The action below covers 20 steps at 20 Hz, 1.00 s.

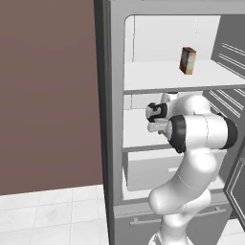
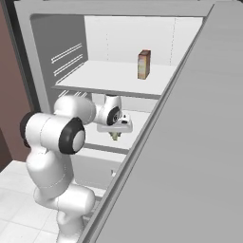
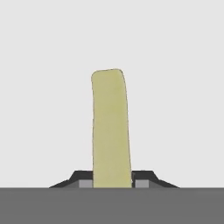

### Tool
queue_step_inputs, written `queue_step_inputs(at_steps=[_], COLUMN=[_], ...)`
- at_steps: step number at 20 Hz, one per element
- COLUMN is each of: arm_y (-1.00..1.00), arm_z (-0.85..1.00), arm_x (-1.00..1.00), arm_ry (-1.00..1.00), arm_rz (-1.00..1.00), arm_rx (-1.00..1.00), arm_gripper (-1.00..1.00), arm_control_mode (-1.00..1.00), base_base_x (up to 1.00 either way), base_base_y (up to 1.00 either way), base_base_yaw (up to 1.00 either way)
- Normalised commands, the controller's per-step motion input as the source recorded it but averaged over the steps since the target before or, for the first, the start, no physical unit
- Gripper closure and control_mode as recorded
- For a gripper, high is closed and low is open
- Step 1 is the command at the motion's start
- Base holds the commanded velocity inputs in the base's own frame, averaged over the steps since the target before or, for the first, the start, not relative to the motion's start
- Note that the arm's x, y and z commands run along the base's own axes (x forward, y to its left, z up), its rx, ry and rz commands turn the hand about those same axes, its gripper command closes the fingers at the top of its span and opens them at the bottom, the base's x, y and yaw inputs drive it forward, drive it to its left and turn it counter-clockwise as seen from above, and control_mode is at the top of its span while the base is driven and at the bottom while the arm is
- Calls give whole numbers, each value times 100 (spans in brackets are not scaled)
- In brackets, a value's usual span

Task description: Pick the egg and butter from the fridge and place them by the bowl for mixing.

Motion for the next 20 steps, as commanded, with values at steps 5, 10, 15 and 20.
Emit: queue_step_inputs(at_steps=[5, 10, 15, 20], arm_y=[0, 0, -3, -8], arm_z=[-62, -56, -32, -13], arm_x=[-77, -81, -75, -79], arm_ry=[0, 0, 1, 3], arm_rz=[0, 0, 3, 8], arm_rx=[0, -2, -6, -1], arm_gripper=[100, 100, 100, 100], arm_control_mode=[-100, -100, -100, -100], base_base_x=[0, 0, 0, 0], base_base_y=[0, 0, 0, 0], base_base_yaw=[0, 0, 0, 0])
